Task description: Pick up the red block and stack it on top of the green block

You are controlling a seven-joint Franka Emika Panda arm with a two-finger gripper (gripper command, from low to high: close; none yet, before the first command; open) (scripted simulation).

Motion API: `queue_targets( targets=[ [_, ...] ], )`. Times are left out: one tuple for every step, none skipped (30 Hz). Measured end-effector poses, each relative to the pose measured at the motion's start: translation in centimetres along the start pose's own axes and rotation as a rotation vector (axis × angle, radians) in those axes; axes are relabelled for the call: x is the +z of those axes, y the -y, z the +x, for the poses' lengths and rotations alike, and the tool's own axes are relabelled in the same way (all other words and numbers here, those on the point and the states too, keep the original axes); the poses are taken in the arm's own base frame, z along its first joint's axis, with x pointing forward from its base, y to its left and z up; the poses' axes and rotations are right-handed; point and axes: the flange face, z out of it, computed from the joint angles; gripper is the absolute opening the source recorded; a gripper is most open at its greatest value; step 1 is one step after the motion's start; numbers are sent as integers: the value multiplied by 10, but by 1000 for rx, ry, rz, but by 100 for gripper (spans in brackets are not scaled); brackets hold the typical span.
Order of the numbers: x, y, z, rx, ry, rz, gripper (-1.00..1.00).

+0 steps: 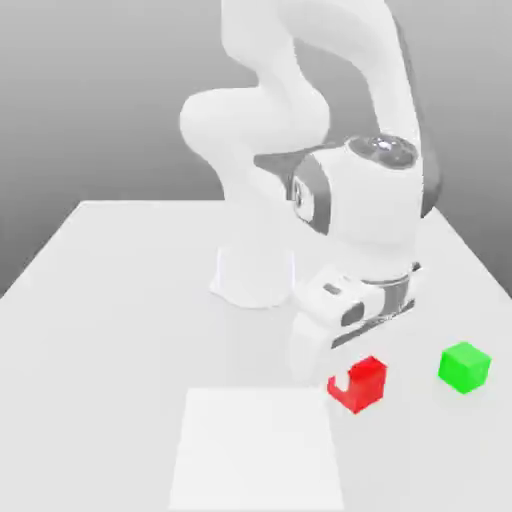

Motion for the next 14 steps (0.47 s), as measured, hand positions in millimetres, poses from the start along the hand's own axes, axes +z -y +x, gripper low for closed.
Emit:
queue_targets(
  targets=[
    [-3,24,-10,-86,0,0,-100],
    [-7,48,-22,-172,1,0,-100],
    [-10,71,-35,-259,1,-1,-100],
    [-14,94,-51,-348,1,-2,-100],
    [-17,116,-69,-439,1,-4,-100],
    [-14,131,-81,-498,0,-6,-100],
    [-7,140,-89,-534,0,-7,-100],
    [2,140,-88,-535,-1,-7,-100],
    [12,130,-78,-502,-1,-7,-100],
    [22,128,-75,-494,-1,-8,-100],
    [34,127,-75,-493,-1,-8,-100],
    [41,126,-75,-492,-1,-7,100],
    [41,126,-75,-492,-1,-7,100],
    [41,126,-75,-492,-1,-7,100]
  ],
)
